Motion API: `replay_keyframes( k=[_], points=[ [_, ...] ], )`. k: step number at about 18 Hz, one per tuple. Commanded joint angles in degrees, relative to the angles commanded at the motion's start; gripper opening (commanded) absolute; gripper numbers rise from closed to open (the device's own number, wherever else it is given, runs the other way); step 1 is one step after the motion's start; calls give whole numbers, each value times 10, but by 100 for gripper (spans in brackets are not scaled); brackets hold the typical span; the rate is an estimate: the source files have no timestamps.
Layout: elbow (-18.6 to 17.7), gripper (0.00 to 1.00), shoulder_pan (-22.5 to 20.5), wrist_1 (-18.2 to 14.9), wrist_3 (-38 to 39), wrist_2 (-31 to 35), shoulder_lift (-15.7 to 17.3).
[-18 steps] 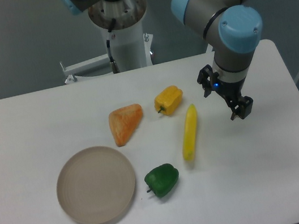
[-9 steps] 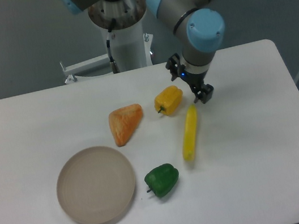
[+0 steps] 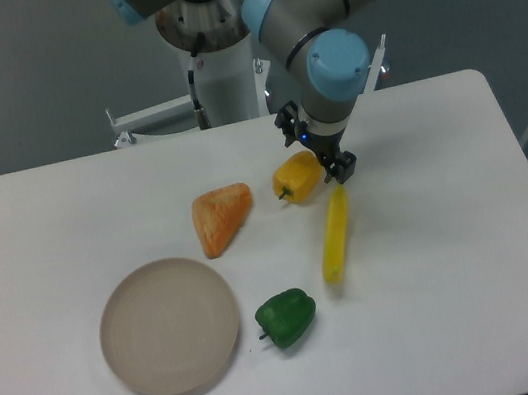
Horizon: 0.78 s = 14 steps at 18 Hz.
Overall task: Pick up the yellow pepper from the table
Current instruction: 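Lower the gripper onto the yellow pepper and close on it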
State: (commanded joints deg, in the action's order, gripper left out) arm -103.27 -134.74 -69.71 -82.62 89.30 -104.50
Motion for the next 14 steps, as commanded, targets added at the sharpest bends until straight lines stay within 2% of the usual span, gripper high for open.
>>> replay_keyframes(
  k=[8,13,14],
  points=[
    [-23,100,7,10,4,0,-1],
    [-61,100,8,71,2,-2,-2],
    [-60,90,8,71,2,-2,-2]
  ],
)
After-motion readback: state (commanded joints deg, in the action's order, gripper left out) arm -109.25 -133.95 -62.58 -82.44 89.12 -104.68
